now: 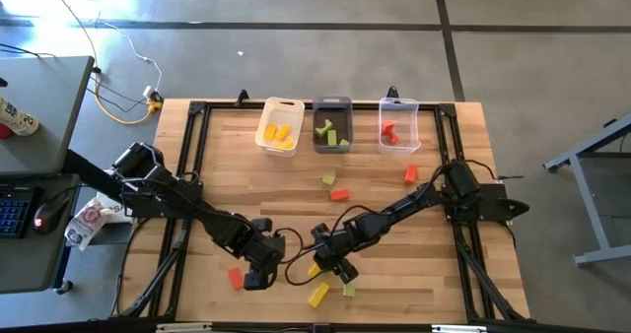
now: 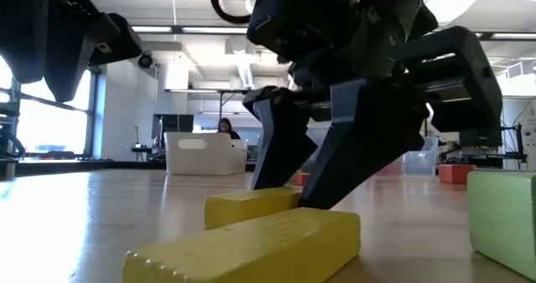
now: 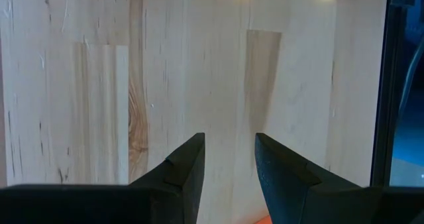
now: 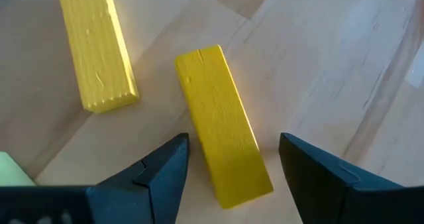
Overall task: Sort & place blocks by color
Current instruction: Put the yellow block into the white bin
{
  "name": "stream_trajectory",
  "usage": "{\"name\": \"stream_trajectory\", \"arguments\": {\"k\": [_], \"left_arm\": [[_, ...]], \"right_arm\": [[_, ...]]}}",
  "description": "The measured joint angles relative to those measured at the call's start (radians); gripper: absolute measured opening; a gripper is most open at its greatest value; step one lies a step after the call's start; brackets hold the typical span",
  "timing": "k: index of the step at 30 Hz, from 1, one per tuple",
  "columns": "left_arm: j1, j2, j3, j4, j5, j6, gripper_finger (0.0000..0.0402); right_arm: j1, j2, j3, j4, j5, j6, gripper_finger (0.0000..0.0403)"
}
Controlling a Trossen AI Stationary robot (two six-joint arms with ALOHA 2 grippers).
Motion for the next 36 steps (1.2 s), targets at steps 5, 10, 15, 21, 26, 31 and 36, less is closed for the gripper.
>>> {"name": "stream_trajectory", "arguments": {"k": [5, 10, 15, 21, 26, 31, 36], "left_arm": [[0.001, 0.000, 0.000, 0.000, 0.000, 0.006, 0.0117], [0.001, 0.000, 0.000, -0.001, -0.005, 0.045, 0.0117], [0.002, 0.000, 0.000, -0.001, -0.020, 0.072, 0.0117], [0.026, 0.000, 0.000, -0.002, -0.034, 0.094, 0.0117], [0.052, 0.000, 0.000, -0.002, -0.048, 0.152, 0.0117], [0.078, 0.000, 0.000, -0.001, -0.060, 0.207, 0.0117], [0.109, 0.000, 0.000, 0.001, -0.060, 0.243, 0.0117]], "right_arm": [[0.000, 0.002, 0.000, 0.000, -0.016, 0.036, 0.0169], [-0.001, 0.002, 0.002, -0.003, -0.020, 0.072, 0.0087], [0.001, 0.002, 0.002, -0.010, -0.001, 0.141, 0.0077], [0.002, 0.002, 0.002, -0.010, 0.009, 0.213, 0.0078], [0.016, 0.002, 0.002, -0.009, 0.036, 0.280, 0.0079], [0.051, 0.003, 0.002, -0.010, 0.124, 0.303, 0.0079], [0.080, 0.000, 0.000, -0.019, 0.200, 0.355, 0.0079]]}}
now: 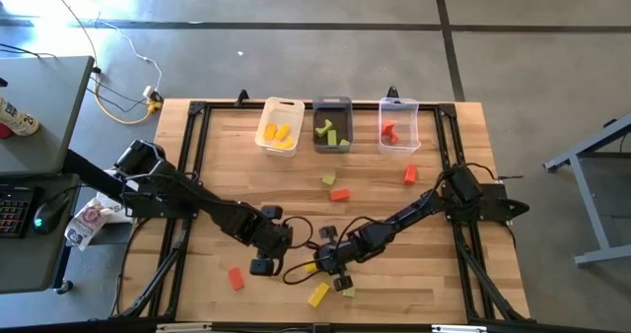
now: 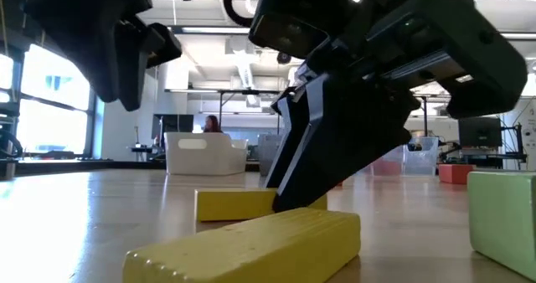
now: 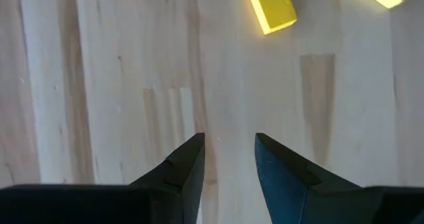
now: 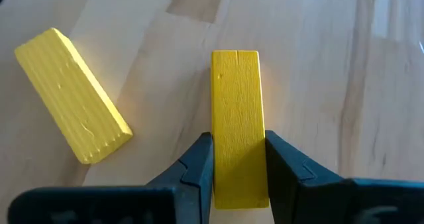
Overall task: Sort & place blocks by color
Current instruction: Put the yellow block into the white bin
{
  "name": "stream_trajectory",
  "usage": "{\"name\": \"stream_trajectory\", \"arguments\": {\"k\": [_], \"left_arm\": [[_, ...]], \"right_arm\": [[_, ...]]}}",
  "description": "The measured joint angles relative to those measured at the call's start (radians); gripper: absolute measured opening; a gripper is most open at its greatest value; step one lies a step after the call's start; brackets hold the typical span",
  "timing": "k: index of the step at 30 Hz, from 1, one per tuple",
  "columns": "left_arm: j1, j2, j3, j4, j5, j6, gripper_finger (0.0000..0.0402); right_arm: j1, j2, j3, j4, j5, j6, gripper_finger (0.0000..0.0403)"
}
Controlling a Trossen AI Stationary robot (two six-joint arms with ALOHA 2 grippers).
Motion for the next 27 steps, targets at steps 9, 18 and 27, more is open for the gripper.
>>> {"name": "stream_trajectory", "arguments": {"k": [9, 18, 27], "left_arm": [[0.067, 0.000, 0.000, 0.070, 0.004, 0.012, 0.0117], [0.126, 0.000, 0.000, 0.174, 0.037, -0.010, 0.0117], [0.168, 0.000, 0.000, 0.185, 0.064, -0.019, 0.0118]], "right_arm": [[0.045, -0.055, -0.006, -0.077, 0.210, 0.120, 0.0080], [0.075, -0.056, -0.004, -0.111, 0.342, 0.192, 0.0080], [0.081, -0.057, -0.003, -0.114, 0.401, 0.210, 0.0081]]}}
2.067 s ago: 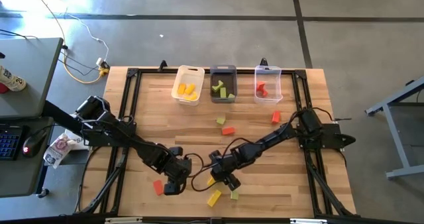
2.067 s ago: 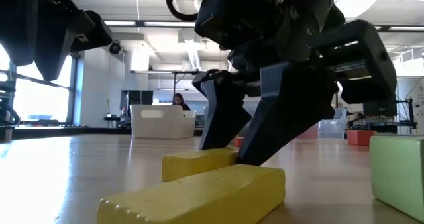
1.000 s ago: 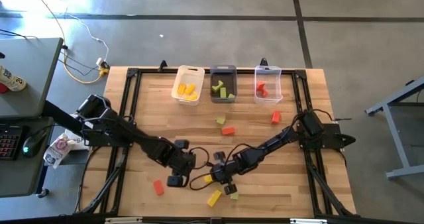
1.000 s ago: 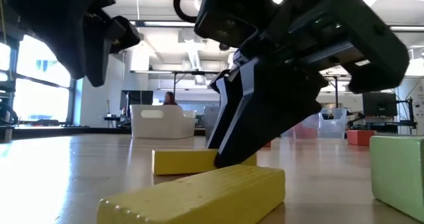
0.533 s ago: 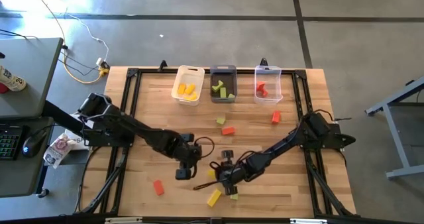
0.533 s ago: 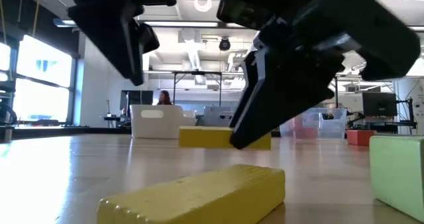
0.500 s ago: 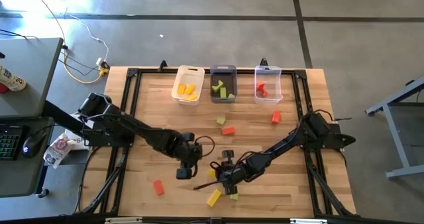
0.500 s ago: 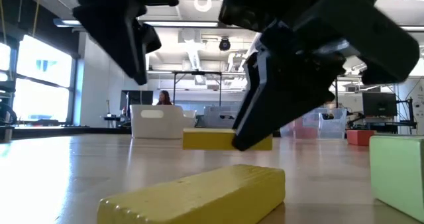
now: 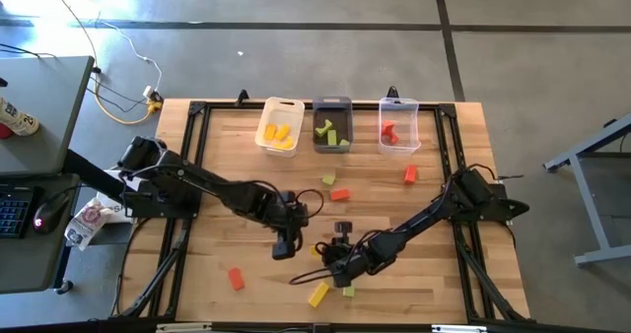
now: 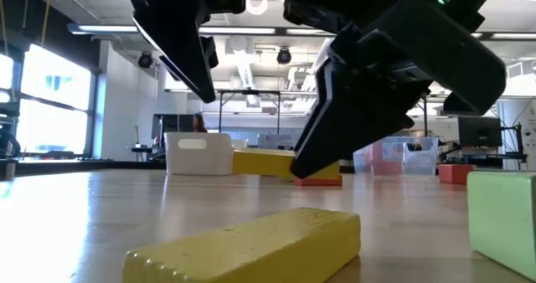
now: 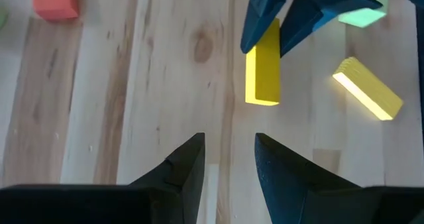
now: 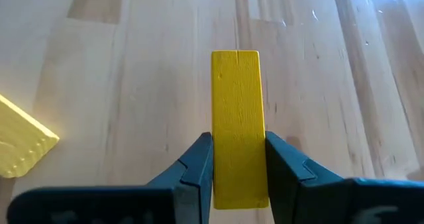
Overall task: Sort & place blocks by color
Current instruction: Put the yellow block into the white bin
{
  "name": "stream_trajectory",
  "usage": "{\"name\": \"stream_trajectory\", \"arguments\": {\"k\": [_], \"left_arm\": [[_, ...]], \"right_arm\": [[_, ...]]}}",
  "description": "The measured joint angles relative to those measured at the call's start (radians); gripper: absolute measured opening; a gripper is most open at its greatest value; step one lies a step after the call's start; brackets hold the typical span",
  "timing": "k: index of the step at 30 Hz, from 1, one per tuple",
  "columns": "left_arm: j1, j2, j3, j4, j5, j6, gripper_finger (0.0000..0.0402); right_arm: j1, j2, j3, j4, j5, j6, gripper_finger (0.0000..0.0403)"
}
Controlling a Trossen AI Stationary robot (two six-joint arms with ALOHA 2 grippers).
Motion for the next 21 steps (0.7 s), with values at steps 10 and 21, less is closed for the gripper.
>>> {"name": "stream_trajectory", "arguments": {"k": [10, 21], "left_arm": [[0.072, 0.000, 0.000, -0.062, 0.021, -0.014, 0.0148], [0.187, 0.000, 0.000, -0.045, 0.172, -0.014, 0.0197]], "right_arm": [[0.000, -0.001, 0.001, -0.021, 0.130, -0.007, 0.0081], [-0.022, -0.002, 0.002, -0.033, 0.284, -0.048, 0.0081]]}}
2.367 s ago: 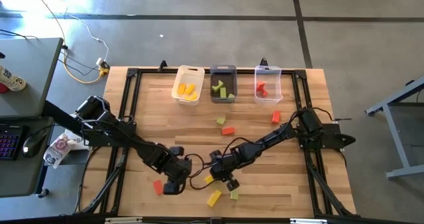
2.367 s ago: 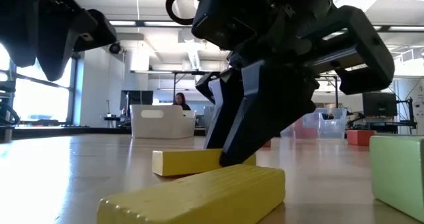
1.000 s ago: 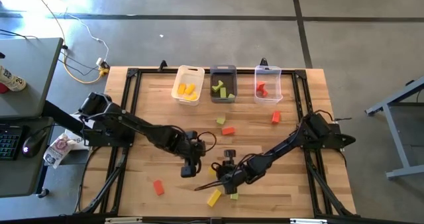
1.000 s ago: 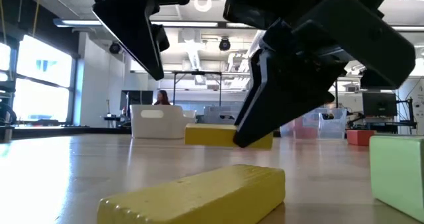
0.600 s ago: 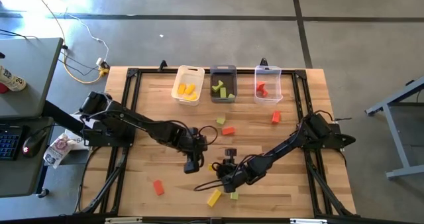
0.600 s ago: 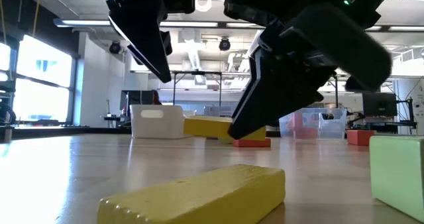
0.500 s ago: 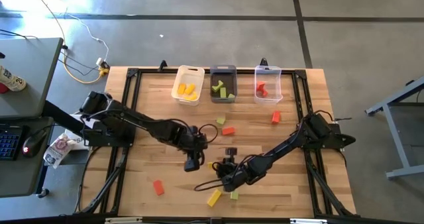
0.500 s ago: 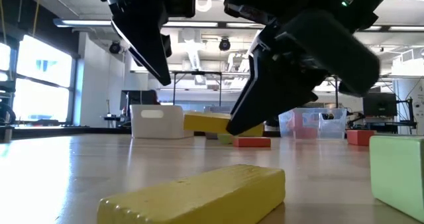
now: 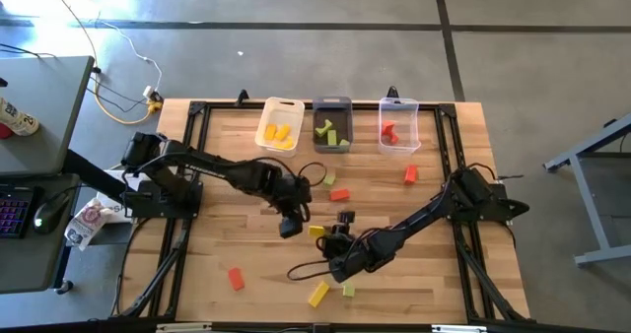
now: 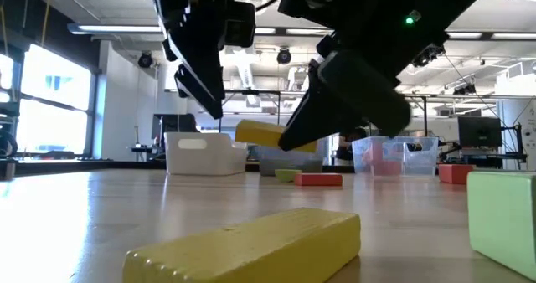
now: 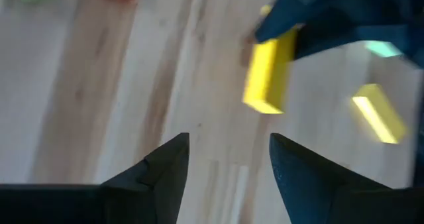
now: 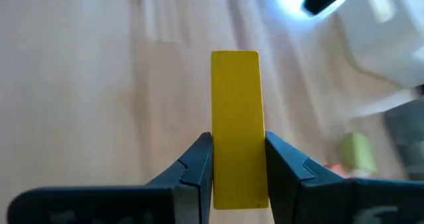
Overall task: Sort & place blocks by color
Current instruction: Put the yellow block into the white bin
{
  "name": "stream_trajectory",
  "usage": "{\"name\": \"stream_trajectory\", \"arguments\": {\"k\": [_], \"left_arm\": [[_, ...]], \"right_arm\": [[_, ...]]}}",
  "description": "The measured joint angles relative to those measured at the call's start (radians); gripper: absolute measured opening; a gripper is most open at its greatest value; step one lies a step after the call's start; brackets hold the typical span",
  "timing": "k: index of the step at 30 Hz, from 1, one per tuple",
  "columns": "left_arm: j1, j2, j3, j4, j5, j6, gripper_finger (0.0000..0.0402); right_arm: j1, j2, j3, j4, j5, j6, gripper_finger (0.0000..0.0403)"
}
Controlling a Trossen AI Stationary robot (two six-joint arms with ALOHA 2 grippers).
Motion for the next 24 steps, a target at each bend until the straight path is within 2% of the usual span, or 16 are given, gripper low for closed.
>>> {"name": "stream_trajectory", "arguments": {"k": [4, 9, 16, 22, 24], "left_arm": [[0.032, 0.000, 0.000, 0.019, 0.123, 0.034, 0.0195], [0.069, 0.000, 0.000, 0.021, 0.247, 0.051, 0.0191], [0.096, 0.000, 0.000, 0.021, 0.249, 0.016, 0.0191], [0.094, 0.000, 0.000, 0.041, 0.253, 0.000, 0.0192], [0.093, 0.000, 0.000, 0.051, 0.287, 0.000, 0.0192]], "right_arm": [[-0.005, 0.000, 0.000, 0.016, 0.069, -0.054, 0.0081], [-0.008, 0.000, 0.000, 0.084, 0.083, -0.175, 0.0081], [-0.007, -0.001, 0.000, 0.194, 0.111, -0.348, 0.0081], [-0.018, -0.001, 0.000, 0.213, 0.141, -0.389, 0.0081], [-0.027, -0.001, 0.000, 0.216, 0.158, -0.390, 0.0081]]}}
